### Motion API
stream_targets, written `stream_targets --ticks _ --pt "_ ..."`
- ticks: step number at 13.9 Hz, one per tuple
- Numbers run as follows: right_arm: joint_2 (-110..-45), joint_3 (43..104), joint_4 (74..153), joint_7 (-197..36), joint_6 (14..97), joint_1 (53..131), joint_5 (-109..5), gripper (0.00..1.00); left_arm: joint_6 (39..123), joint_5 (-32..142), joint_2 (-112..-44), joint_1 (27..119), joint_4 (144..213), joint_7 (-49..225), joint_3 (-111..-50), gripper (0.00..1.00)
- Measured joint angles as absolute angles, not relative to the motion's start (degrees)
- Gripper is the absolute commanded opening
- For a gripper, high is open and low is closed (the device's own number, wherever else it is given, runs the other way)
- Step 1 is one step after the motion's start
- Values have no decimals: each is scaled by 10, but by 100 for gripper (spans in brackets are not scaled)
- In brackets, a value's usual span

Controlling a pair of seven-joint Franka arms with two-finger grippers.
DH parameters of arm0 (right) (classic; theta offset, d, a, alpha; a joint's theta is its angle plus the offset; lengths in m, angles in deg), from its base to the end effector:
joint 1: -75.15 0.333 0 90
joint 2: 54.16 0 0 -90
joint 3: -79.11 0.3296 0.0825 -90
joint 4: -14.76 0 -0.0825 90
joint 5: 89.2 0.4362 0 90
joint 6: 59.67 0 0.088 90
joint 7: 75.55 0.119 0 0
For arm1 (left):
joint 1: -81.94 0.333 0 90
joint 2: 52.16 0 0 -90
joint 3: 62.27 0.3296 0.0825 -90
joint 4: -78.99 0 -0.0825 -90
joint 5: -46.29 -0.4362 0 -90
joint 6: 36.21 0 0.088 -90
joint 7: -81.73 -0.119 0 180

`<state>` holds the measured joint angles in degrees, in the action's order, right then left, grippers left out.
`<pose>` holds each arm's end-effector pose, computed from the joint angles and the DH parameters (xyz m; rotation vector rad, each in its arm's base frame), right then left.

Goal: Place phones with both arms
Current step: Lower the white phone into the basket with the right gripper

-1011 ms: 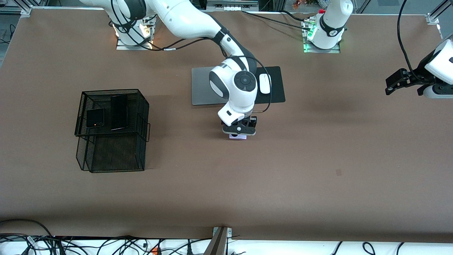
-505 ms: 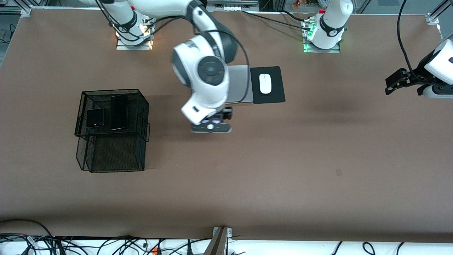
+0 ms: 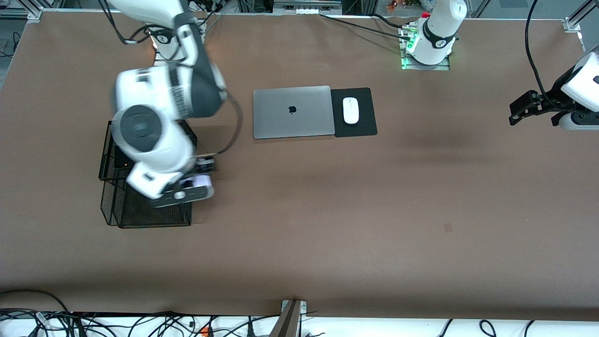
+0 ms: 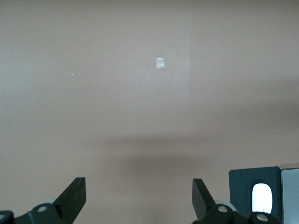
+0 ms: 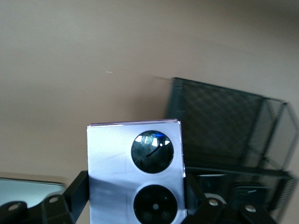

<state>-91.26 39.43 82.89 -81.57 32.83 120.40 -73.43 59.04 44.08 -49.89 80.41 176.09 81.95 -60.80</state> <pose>0.7241 0.2348 0.4490 2.9869 0.3980 -0.1323 0.5999 0.0039 0.5928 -3.1042 0.0010 -0.0115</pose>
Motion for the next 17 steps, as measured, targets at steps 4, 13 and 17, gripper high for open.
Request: stream_targets --ticks 4,13,17 --pt "-882 309 948 -1017 418 1178 -681 65 590 441 -499 804 1761 820 -608 100" --pt "-987 319 1013 -1007 560 1144 -522 65 590 441 -499 804 1761 820 -608 100" --pt "-1005 325 1016 -954 566 1152 -522 65 590 441 -499 804 1761 820 -609 100"
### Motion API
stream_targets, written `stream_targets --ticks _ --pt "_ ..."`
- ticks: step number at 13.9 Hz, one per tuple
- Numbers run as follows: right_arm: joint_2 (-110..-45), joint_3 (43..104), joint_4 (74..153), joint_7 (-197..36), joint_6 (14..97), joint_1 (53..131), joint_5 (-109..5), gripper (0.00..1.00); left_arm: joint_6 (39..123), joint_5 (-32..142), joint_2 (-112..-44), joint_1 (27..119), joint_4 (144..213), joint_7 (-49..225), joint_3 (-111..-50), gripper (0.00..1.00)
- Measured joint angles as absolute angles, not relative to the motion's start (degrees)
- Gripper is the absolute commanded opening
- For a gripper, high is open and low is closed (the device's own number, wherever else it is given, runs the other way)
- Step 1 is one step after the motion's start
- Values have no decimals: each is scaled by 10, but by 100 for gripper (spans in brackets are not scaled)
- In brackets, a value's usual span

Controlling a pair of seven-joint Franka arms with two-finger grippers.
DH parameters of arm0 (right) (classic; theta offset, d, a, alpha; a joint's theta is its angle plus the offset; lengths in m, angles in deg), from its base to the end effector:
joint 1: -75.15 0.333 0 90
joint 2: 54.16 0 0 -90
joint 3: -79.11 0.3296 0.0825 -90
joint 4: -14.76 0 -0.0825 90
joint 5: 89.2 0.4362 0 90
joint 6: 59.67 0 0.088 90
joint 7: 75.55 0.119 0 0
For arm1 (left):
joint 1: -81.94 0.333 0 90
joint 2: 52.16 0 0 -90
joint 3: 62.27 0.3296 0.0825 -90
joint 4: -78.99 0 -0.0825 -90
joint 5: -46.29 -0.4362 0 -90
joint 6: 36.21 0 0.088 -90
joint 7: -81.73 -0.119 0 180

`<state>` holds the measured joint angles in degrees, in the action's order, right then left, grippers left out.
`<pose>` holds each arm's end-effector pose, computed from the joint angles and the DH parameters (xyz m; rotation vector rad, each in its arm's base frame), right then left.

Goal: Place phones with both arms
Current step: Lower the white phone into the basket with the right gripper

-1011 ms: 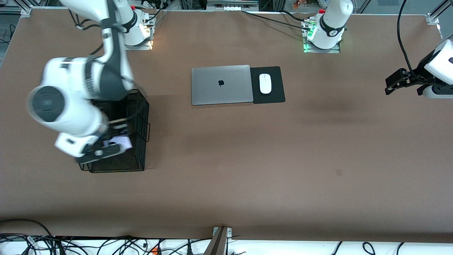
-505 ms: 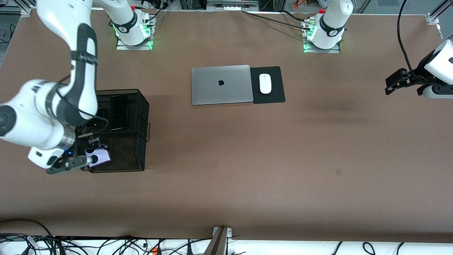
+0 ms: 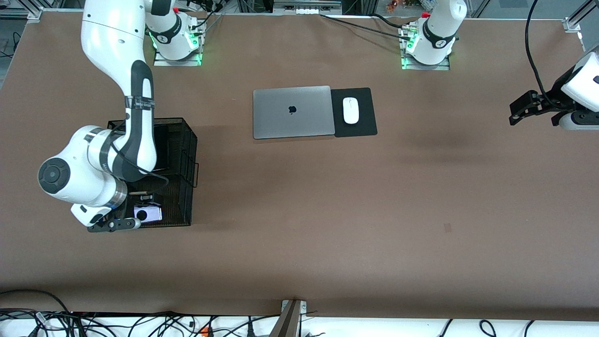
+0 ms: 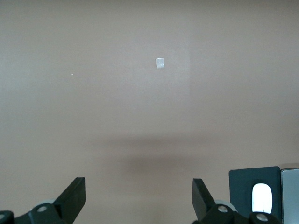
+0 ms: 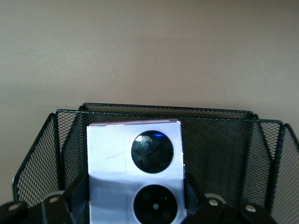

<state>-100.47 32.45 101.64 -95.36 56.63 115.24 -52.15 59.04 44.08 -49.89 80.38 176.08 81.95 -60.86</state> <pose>0.7513 0.0530 0.2587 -3.1223 -0.1301 0.0192 0.5999 0.0029 0.5929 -3.1041 0.0034 -0.0118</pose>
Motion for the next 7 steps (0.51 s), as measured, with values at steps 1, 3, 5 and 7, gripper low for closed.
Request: stream_targets --ticks 1,3,5,7 --pt "-1007 329 1021 -948 572 1152 -521 65 590 441 -499 803 1761 820 -609 100" --pt "-1013 338 1034 -941 594 1152 -521 67 590 441 -499 803 1758 820 -610 100" --pt "-1017 343 1045 -938 605 1152 -515 100 587 441 -499 802 1757 820 -611 100" --pt "-1017 343 1046 -937 606 1152 -511 100 585 441 -499 802 1756 820 -611 100"
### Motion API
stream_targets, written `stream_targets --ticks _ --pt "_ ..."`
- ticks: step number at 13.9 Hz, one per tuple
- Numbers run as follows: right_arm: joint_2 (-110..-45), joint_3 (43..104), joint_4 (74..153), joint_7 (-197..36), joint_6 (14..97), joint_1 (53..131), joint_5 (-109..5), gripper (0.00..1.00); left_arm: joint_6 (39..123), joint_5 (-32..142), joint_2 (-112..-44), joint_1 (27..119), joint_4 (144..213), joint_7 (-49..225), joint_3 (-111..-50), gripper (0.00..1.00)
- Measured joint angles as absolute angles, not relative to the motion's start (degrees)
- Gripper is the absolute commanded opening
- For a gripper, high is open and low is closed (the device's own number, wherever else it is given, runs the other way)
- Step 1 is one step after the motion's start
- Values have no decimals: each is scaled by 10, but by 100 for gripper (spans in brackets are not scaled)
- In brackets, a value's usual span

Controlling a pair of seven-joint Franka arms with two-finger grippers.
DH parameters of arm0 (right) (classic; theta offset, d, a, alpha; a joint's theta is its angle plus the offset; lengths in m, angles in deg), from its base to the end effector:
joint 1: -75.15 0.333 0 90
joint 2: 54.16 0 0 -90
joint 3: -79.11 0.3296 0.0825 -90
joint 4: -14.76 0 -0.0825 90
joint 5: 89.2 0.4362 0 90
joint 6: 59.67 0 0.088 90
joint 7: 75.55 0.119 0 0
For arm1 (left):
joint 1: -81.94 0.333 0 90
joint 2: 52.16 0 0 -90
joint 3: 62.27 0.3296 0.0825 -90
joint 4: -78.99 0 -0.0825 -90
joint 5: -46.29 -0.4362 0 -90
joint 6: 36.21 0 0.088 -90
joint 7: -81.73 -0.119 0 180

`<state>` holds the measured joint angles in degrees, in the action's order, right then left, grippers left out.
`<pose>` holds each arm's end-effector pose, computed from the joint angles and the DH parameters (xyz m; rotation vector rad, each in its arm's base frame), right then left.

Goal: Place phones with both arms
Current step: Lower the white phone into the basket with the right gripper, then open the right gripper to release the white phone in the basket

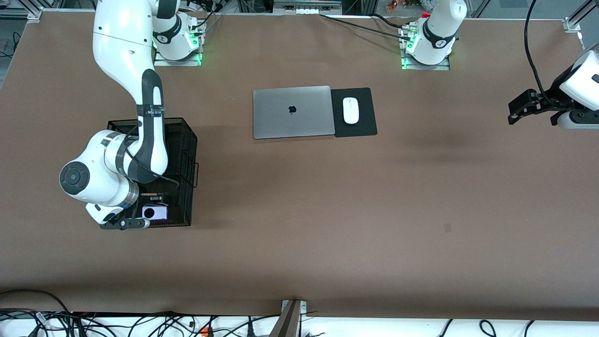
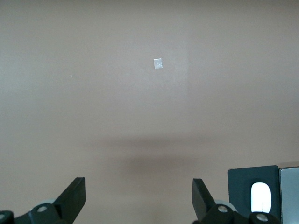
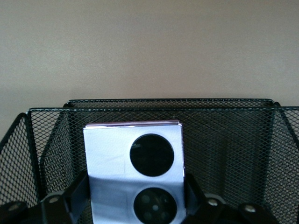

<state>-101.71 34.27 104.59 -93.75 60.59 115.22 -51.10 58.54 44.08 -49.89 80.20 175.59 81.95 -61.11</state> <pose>0.7412 0.0538 0.2200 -3.1273 -0.0623 0.0264 0.5995 -0.0016 0.5967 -3.1039 0.0145 -0.0118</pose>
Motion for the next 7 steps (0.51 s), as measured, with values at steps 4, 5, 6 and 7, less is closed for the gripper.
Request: stream_targets --ticks 4,5,6,7 --pt "-1012 338 1034 -937 603 1153 -511 100 582 441 -499 802 1755 820 -611 100" --pt "-1009 330 1026 -937 589 1155 -511 100 580 441 -499 802 1755 820 -611 100" --pt "-1008 315 1013 -937 561 1157 -511 100 579 441 -499 802 1755 820 -612 100" --pt "-1006 297 997 -938 526 1160 -513 100 578 441 -499 802 1755 820 -612 100"
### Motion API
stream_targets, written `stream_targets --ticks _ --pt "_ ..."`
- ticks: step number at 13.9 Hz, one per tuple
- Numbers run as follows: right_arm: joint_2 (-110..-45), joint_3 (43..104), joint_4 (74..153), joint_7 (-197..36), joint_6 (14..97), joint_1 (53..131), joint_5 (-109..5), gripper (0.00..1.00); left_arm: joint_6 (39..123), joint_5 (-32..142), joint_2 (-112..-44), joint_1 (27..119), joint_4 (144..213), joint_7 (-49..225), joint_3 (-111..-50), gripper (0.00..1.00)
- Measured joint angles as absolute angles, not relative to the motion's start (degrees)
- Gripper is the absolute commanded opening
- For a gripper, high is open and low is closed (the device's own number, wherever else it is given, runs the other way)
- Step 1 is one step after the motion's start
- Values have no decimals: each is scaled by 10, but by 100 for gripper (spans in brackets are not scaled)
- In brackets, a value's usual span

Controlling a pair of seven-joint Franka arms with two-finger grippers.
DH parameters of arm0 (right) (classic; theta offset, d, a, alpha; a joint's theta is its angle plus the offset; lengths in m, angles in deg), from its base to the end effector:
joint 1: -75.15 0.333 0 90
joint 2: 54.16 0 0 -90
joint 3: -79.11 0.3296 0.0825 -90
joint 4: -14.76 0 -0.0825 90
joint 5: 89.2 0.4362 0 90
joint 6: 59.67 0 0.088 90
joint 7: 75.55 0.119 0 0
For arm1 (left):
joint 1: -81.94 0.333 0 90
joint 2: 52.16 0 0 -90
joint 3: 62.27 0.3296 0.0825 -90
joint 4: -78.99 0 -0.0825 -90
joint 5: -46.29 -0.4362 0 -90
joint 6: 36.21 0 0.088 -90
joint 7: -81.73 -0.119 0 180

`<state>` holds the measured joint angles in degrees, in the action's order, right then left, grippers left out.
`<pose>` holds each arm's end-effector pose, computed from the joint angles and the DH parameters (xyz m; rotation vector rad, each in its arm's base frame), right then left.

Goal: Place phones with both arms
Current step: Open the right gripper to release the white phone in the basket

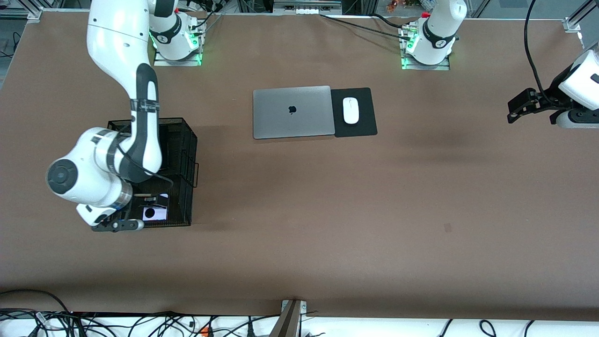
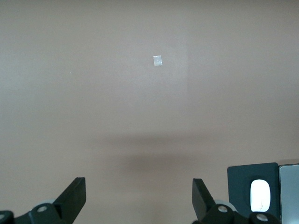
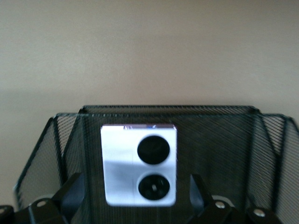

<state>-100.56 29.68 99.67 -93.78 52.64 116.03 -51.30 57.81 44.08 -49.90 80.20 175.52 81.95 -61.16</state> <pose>0.7545 0.0496 0.2820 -3.1185 -0.0765 0.0400 0.5981 -0.0020 0.5961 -3.1038 0.0155 0.0063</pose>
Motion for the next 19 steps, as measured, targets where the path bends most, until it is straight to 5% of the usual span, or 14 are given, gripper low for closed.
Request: stream_targets --ticks 7,13,19 --pt "-980 94 927 -933 285 1283 -517 100 577 441 -499 802 1755 820 -612 100" --pt "-971 78 827 -921 141 1249 -531 100 576 441 -500 802 1754 820 -612 100" --pt "-971 78 801 -914 139 1261 -544 100 576 441 -501 802 1754 820 -612 100"
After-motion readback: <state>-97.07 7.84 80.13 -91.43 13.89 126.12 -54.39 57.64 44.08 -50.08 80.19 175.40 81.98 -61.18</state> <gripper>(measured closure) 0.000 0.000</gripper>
